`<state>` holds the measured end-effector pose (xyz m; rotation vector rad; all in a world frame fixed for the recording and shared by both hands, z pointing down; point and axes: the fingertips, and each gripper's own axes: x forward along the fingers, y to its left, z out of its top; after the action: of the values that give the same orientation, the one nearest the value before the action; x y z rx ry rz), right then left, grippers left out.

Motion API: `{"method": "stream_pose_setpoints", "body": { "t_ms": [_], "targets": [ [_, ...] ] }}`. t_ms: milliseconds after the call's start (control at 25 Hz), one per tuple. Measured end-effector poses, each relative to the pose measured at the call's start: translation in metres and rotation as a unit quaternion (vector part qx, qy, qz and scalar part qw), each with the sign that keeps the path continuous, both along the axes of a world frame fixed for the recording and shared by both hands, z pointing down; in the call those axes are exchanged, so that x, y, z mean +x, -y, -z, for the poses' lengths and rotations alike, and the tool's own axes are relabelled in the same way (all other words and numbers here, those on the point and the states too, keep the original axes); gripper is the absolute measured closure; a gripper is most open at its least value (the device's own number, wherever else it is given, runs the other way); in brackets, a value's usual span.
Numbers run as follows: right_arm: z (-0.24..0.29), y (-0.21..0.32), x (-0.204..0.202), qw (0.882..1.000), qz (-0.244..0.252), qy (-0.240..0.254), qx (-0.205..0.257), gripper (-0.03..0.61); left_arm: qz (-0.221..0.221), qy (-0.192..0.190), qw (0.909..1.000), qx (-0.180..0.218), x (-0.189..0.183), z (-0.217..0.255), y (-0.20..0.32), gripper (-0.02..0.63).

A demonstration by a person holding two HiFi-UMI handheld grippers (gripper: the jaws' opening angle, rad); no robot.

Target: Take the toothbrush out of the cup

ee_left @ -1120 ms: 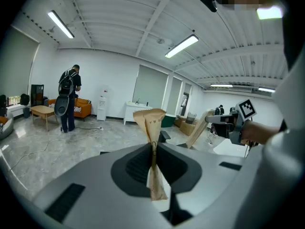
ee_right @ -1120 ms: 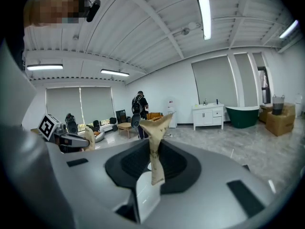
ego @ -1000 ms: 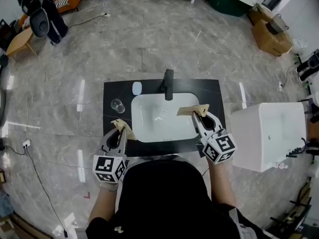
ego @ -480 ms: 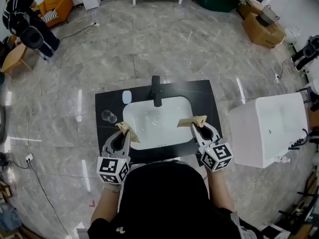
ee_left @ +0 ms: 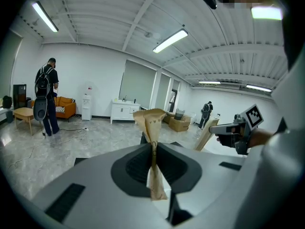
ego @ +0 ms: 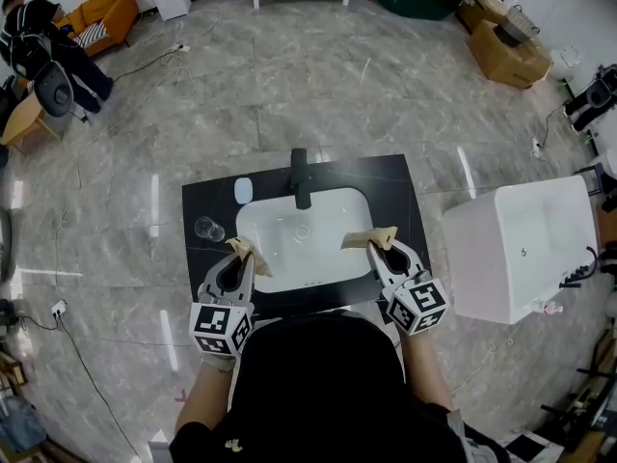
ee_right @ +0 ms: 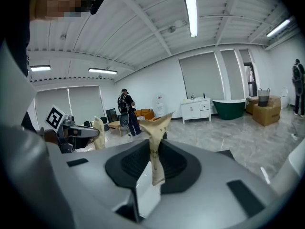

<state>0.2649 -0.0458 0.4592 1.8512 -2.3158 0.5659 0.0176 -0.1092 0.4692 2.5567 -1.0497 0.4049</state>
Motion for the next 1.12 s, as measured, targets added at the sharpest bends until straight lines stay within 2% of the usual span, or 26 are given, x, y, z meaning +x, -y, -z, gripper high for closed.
{"method": "stream_pose_setpoints", "body": {
  "t_ms": [400, 1120],
  "targets": [
    [0.005, 0.007, -0.011, 1.000, 0.018, -0.009, 0.012, 0.503, -0.004, 0.001, 1.0000, -0.004, -0.001, 0.000, 0.002, 0.573],
    [0.002, 0.007, -0.008, 1.000, 0.009, -0.010, 0.012, 0.505, -0.004, 0.000, 1.0000, -0.002, -0.002, -0.002, 0.003, 0.573]
  ]
}}
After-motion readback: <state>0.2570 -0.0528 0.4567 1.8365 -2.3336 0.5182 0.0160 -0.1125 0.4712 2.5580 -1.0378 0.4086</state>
